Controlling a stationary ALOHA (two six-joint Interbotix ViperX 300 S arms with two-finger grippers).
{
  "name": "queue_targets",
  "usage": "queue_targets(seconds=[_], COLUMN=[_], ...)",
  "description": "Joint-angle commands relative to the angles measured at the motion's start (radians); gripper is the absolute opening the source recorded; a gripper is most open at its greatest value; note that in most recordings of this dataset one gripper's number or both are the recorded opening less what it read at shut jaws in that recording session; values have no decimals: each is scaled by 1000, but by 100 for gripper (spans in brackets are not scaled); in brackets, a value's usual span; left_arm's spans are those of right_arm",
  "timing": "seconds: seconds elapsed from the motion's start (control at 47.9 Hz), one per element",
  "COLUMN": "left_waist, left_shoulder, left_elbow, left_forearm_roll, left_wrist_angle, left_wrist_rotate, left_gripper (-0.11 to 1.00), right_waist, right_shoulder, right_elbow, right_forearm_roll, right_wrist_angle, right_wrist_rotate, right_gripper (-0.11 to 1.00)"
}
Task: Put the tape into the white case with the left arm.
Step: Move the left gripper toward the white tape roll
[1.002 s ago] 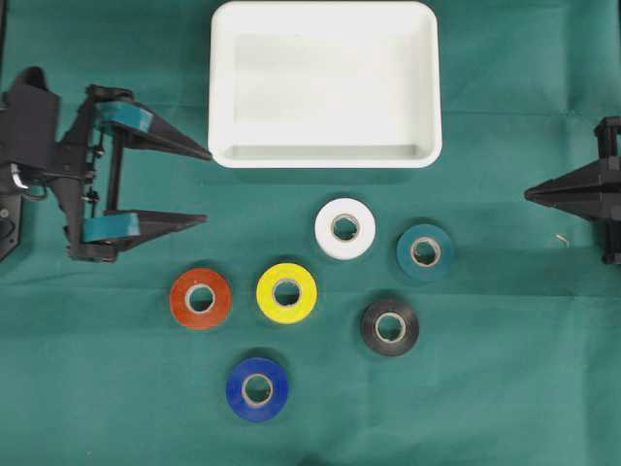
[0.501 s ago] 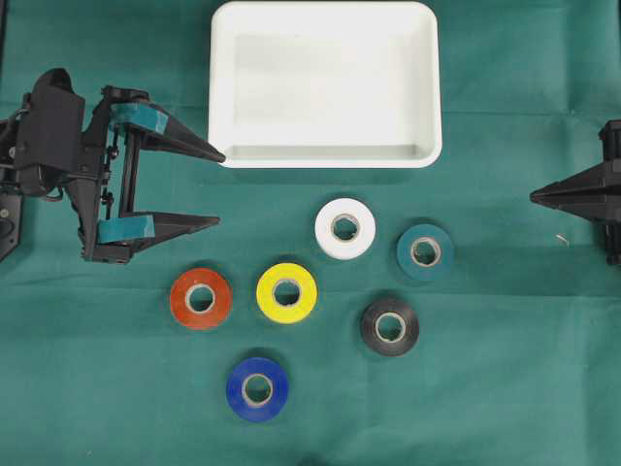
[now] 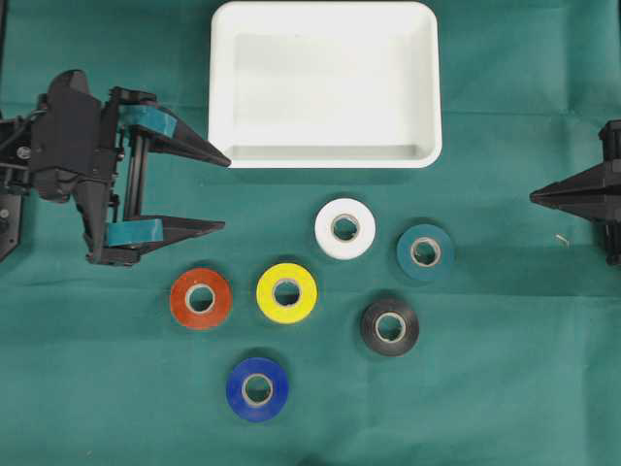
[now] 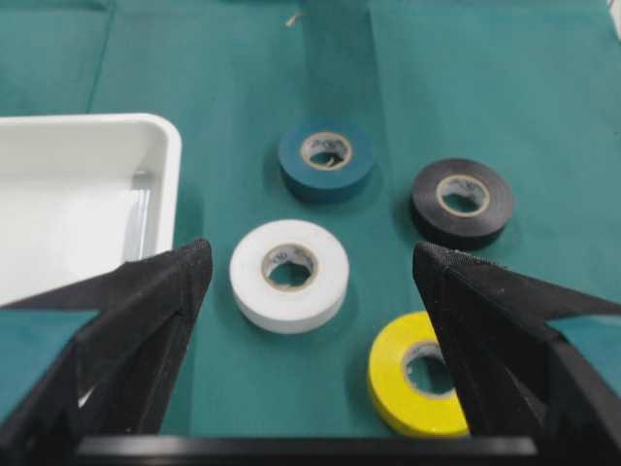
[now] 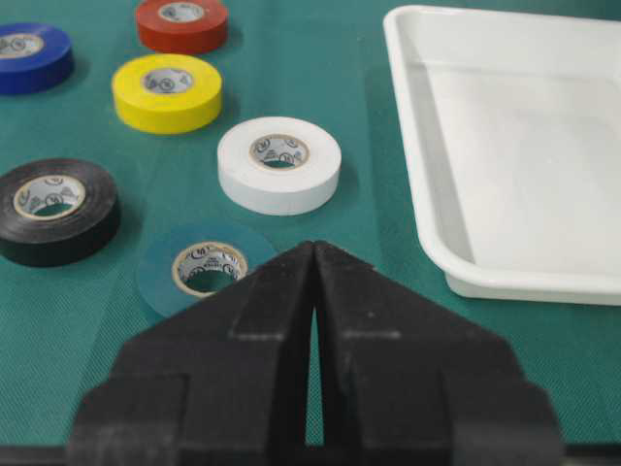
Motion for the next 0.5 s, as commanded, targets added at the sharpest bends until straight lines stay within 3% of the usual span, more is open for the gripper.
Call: queue_targets(seconds=[0.0, 0.209, 0.48], left_waist=[-5, -5, -2], left_shoulder=[18, 86, 143], left_elbow=[-48, -127, -176], left_forearm_roll=[-2, -2, -2], left_wrist_angle=[29, 213, 242], left_wrist_rotate=[2, 2, 6], left_gripper=[98, 98, 98], right_waist=[-2, -2, -2], right_shoulder=[9, 9, 9], right_elbow=[-20, -26, -25], right_forearm_roll=[-2, 0, 0], right_wrist_angle=[-5, -5, -5], right_wrist_rotate=[2, 2, 2], right_gripper=[-9, -9, -9])
